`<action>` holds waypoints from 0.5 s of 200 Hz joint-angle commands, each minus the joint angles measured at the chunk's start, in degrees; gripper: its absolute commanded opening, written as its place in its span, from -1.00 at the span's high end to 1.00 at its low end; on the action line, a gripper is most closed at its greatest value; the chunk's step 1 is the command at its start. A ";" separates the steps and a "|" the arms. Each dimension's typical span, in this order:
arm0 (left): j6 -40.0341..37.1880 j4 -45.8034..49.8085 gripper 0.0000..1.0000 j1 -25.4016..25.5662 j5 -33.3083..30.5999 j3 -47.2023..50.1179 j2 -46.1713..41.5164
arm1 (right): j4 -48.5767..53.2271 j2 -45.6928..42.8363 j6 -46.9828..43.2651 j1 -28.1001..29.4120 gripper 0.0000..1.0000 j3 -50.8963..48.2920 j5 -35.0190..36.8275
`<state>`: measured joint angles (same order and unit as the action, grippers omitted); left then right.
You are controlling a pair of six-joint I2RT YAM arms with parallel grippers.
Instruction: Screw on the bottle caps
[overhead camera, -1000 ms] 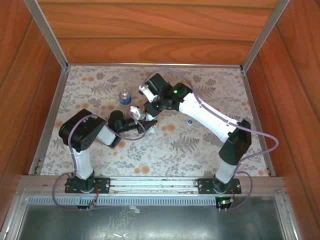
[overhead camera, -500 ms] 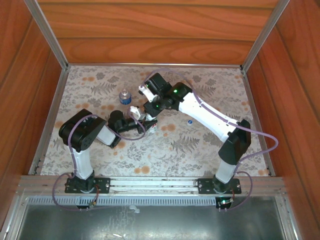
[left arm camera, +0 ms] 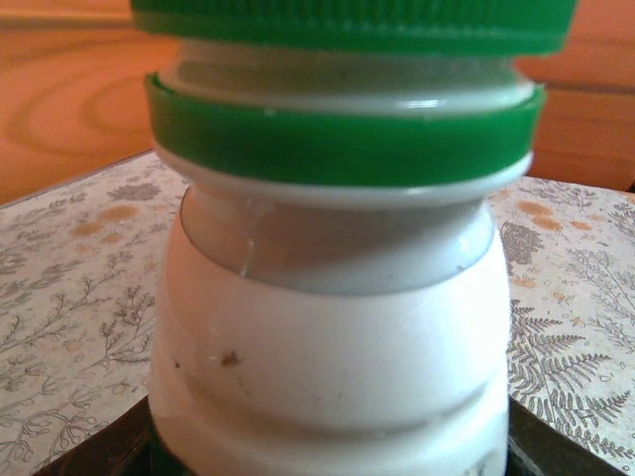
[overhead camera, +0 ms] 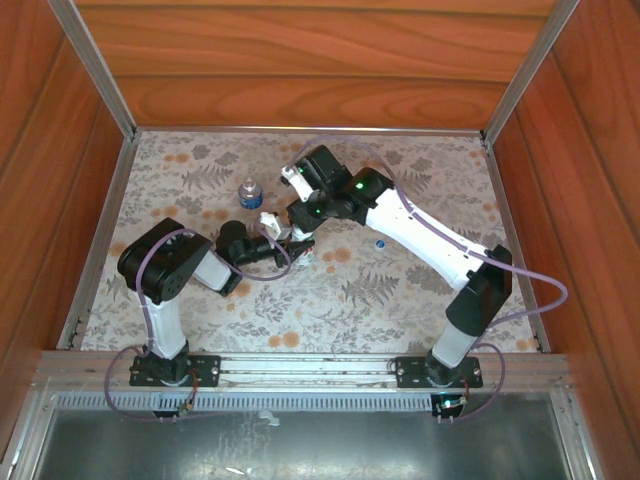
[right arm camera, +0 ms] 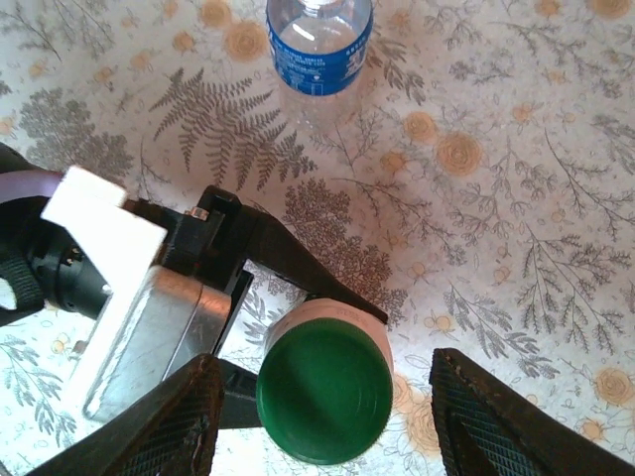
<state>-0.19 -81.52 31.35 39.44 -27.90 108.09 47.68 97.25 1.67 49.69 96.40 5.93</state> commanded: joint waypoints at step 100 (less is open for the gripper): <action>-0.07 0.65 -0.08 -0.29 1.88 0.39 0.69 | -4.69 -1.62 3.64 -3.99 0.09 -7.19 -6.94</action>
<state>-0.16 -81.49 31.35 39.53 -27.90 108.09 42.89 95.88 3.95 46.37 90.89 2.15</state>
